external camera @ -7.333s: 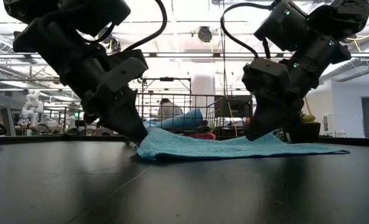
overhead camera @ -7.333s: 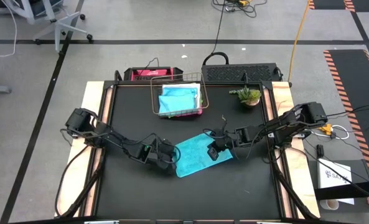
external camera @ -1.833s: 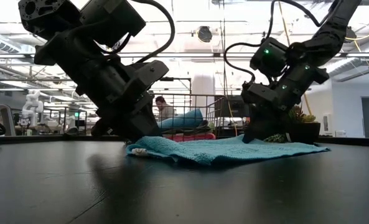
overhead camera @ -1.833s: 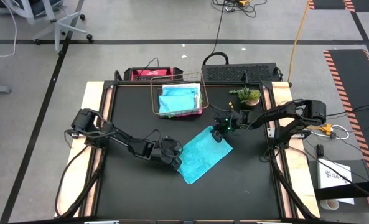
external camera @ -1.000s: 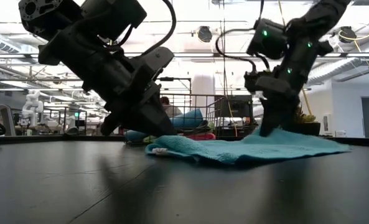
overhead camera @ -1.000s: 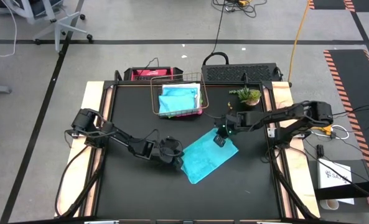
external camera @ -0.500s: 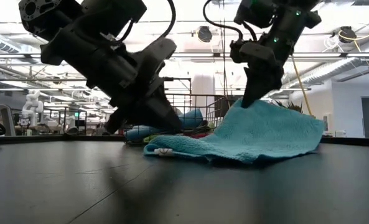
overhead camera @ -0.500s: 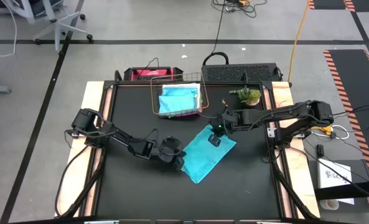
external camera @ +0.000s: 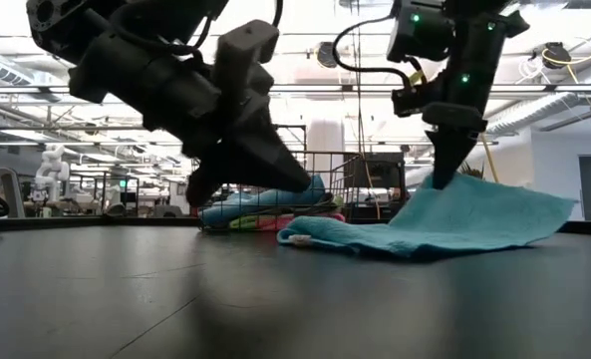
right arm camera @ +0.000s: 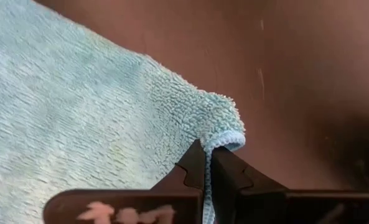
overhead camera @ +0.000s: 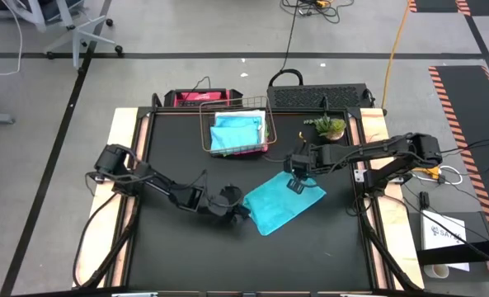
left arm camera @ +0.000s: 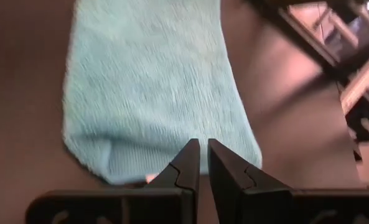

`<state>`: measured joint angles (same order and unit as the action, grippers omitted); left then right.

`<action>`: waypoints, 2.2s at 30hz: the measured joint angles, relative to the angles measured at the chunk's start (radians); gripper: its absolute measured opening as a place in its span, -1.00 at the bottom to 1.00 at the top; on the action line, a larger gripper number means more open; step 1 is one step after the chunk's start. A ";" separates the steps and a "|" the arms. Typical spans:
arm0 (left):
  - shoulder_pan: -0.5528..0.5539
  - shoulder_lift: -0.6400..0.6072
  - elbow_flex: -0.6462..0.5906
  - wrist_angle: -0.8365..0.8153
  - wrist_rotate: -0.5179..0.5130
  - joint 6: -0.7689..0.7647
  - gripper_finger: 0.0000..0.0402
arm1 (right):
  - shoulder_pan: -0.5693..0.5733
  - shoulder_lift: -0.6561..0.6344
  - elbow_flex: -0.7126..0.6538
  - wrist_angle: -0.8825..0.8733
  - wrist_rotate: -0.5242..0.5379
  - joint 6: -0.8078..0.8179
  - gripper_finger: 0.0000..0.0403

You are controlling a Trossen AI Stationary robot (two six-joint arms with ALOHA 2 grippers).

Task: Fold microfiber towels
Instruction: Fold the light blue microfiber cloth in quarters

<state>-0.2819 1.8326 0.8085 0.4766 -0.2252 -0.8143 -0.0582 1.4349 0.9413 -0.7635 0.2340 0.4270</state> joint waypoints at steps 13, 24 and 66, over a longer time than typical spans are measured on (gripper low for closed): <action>-0.051 0.000 0.000 -0.165 0.042 -0.033 -0.84 | 0.105 0.000 0.000 0.261 -0.082 0.176 -1.00; -0.042 0.000 0.000 -0.167 0.037 -0.004 -0.84 | 0.212 0.050 0.000 0.557 -0.079 0.342 -1.00; -0.103 -0.149 0.000 -0.347 0.082 -0.049 -0.84 | 0.195 0.202 0.099 0.494 -0.343 0.139 -0.21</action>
<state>-0.3848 1.6840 0.8087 0.1298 -0.1435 -0.8637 0.1365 1.6366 1.0408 -0.2694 -0.1085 0.5664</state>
